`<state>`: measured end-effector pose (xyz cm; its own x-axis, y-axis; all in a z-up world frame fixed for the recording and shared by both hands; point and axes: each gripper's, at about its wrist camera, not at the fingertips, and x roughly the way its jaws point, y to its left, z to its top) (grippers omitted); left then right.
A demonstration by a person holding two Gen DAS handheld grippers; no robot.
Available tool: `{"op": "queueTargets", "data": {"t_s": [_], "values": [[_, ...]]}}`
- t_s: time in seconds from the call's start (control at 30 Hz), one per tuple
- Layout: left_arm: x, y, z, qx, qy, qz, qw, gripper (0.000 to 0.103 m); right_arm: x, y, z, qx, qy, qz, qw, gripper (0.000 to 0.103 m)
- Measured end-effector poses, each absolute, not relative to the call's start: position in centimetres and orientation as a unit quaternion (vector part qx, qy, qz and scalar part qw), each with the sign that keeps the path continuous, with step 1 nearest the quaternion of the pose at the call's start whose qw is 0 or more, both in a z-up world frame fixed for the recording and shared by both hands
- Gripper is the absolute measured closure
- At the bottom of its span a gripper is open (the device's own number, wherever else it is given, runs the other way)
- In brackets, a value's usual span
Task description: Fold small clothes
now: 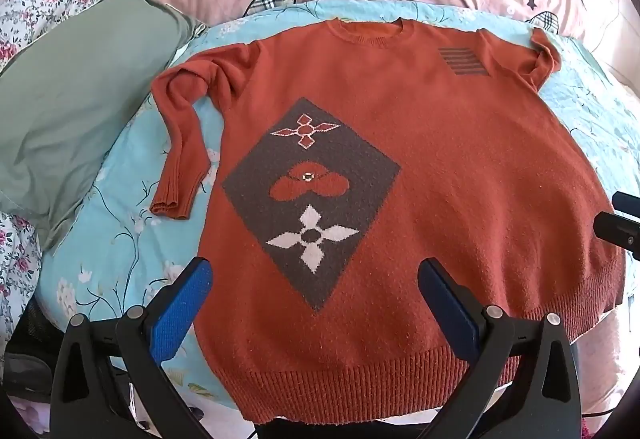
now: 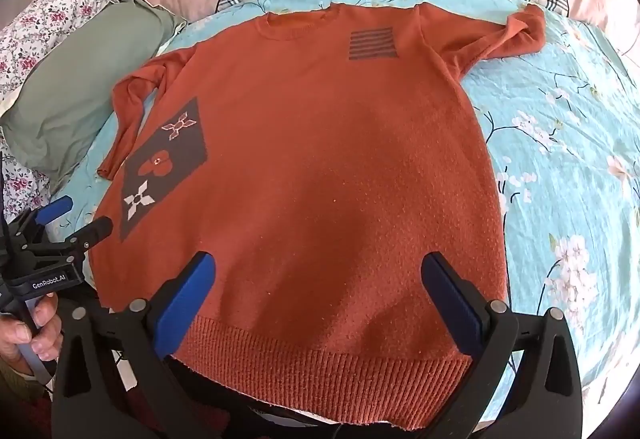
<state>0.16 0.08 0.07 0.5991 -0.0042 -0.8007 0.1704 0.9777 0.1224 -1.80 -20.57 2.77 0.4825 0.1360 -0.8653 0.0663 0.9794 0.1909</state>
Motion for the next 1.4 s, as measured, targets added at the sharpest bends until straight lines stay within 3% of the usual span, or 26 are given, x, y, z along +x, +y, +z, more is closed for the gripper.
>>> {"op": "queueTargets", "data": {"t_s": [1.4], "values": [[1.0,0.1,-0.8,0.085,0.449,-0.058,0.887,0.0,-1.0,-20.6,2.8,0.116,0.507,0.028,0.854,0.0]]}}
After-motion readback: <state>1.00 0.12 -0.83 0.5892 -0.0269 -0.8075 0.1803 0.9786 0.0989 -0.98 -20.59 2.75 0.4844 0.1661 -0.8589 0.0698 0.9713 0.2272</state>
